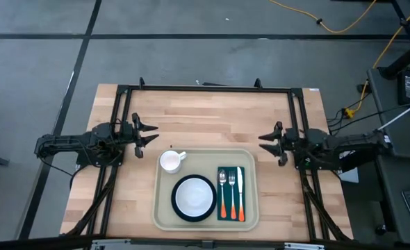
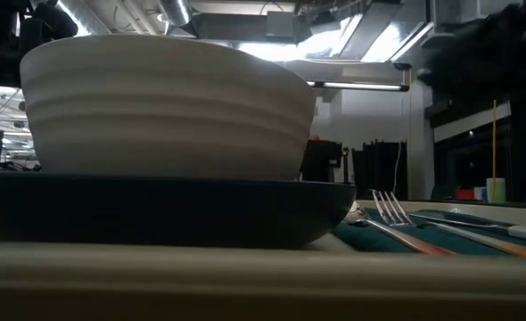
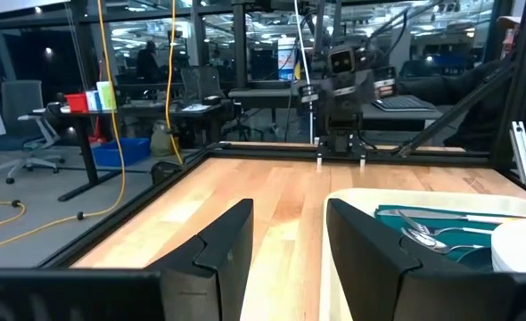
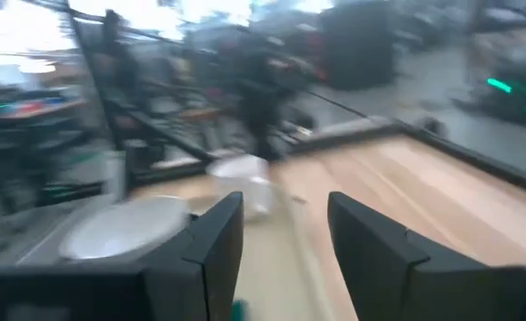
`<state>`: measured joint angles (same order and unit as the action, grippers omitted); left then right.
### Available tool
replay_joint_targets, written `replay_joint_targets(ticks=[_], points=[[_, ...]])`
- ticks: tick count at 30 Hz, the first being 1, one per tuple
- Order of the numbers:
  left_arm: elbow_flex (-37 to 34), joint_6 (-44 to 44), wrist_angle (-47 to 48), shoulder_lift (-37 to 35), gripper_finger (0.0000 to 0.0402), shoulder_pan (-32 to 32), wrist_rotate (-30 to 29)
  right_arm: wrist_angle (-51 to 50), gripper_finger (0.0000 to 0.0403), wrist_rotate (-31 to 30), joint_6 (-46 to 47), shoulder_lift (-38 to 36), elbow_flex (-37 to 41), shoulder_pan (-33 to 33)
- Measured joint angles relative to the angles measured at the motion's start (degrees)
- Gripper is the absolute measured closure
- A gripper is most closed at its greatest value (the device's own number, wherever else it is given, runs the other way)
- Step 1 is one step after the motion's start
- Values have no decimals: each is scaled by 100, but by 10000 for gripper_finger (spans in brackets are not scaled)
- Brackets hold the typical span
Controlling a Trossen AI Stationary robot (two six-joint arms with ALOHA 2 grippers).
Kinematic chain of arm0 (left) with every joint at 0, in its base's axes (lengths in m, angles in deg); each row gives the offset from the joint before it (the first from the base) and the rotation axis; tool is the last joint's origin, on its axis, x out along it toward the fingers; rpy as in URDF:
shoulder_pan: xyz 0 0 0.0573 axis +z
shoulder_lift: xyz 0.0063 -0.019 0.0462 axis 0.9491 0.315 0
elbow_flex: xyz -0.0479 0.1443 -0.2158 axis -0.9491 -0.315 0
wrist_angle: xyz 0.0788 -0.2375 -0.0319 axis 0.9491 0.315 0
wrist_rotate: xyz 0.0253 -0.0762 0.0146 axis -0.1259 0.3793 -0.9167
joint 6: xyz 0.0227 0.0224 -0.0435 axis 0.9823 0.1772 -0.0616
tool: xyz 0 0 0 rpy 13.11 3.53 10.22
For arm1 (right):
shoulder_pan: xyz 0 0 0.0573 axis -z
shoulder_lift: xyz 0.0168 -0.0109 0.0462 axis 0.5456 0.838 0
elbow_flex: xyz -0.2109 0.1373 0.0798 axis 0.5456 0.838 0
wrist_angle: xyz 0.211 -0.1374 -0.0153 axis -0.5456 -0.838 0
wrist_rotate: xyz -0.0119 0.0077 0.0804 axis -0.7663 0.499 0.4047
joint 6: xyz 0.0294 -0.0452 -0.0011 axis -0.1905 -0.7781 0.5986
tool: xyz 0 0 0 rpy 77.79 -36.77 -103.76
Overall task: Set up tray
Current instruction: Return to Home Position
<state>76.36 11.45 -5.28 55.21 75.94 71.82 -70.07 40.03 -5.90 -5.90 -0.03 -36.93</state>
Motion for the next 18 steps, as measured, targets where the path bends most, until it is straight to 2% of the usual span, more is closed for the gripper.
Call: replay_joint_targets(ticks=[6,14,18], points=[[0,0,-2,0,261,0,-2,405,232,860,-381,2,0,-317],[0,0,-2,0,261,0,0,87,232,1111,-507,3,1,-312],[0,0,-2,0,261,0,-2,-140,232,1115,-261,4,1,-312]])
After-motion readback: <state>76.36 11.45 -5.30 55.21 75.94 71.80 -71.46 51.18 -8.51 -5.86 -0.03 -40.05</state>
